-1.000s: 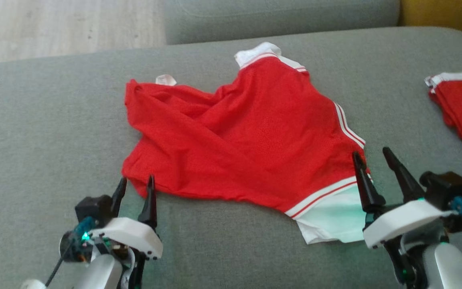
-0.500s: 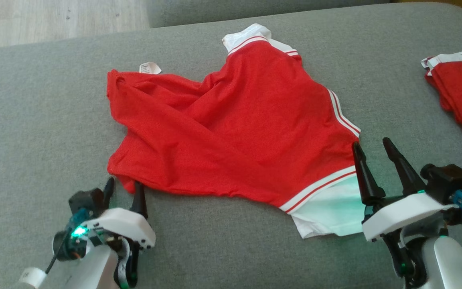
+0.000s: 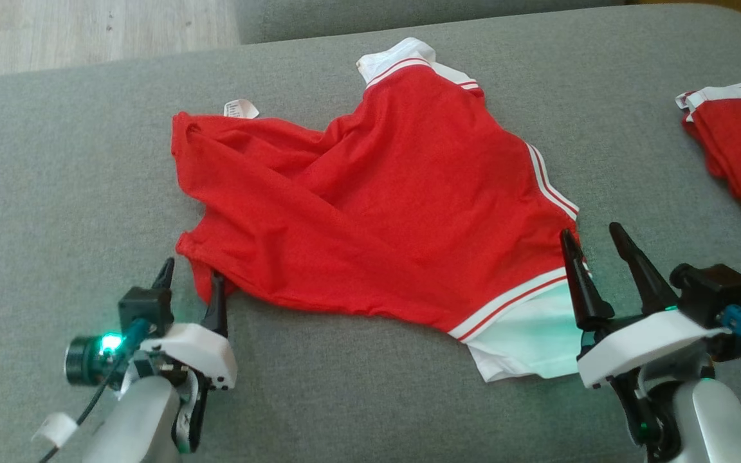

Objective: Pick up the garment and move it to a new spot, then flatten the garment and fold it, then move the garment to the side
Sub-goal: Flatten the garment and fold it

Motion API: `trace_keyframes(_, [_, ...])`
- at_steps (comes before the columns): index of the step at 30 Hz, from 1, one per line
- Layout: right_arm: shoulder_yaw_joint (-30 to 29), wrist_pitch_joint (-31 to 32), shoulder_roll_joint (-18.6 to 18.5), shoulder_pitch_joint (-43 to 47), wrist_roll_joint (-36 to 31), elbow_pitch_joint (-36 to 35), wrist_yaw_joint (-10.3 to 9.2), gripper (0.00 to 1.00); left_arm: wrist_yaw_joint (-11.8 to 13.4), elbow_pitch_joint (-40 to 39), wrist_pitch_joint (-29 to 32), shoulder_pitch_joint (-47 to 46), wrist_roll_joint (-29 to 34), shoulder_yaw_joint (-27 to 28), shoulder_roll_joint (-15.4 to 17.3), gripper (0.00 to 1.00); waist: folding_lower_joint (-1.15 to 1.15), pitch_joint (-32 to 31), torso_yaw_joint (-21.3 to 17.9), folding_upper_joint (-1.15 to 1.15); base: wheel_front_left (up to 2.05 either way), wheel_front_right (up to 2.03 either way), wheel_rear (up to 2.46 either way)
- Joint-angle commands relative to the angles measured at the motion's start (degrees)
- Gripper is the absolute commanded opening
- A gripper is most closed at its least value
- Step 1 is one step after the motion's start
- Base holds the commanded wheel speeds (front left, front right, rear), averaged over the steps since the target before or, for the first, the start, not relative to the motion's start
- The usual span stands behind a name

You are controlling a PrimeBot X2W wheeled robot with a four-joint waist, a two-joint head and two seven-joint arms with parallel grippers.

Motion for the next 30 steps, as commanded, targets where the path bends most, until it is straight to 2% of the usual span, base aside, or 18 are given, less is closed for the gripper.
trace_keyframes(1, [1.42,-0.42,-0.77,-2.41,0.19,-1.85,0.39,1.00,0.40,-1.60,0.05,-3.06,1.38,0.96,2.22,1.00,0.00,-0.06,-0.02,0.00,0.00,0.00,0.00])
trace_keyframes(6, [1.65,-0.46,-0.75,-2.37,0.46,-1.85,0.39,1.00,0.00,-2.90,2.38,-4.63,7.75,-3.94,6.84,1.00,0.00,-0.02,-0.06,0.00,0.00,0.00,0.00])
trace_keyframes(12, [1.47,-0.54,-0.88,-2.31,0.56,-1.96,0.39,1.00,-2.42,-5.25,5.59,-6.62,13.03,-8.69,11.42,1.00,0.00,0.45,-0.07,0.00,0.00,0.00,0.00])
trace_keyframes(16, [1.36,-0.49,-0.83,-2.32,0.60,-2.08,0.39,1.00,-3.70,-6.59,7.09,-7.59,14.71,-10.64,12.76,1.00,0.00,0.81,0.10,0.00,0.00,0.00,0.00])
trace_keyframes(22, [1.01,-0.46,-0.91,-2.40,0.64,-2.26,0.39,1.00,-1.99,-9.17,7.54,-7.71,14.93,-10.25,13.60,1.00,0.00,1.10,0.29,0.00,0.00,0.00,0.00])
trace_keyframes(27, [0.67,-0.30,-1.02,-2.31,0.51,-2.43,0.39,1.00,-2.58,-11.44,9.63,-7.11,14.45,-10.70,14.39,1.00,0.00,1.09,0.53,0.00,0.00,0.00,0.00])
trace_keyframes(30, [0.64,-0.18,-1.05,-2.28,0.47,-2.61,0.39,1.00,-0.18,-14.77,10.83,-4.87,9.67,-6.89,13.22,1.00,0.00,1.01,0.59,0.00,0.00,0.00,0.00])
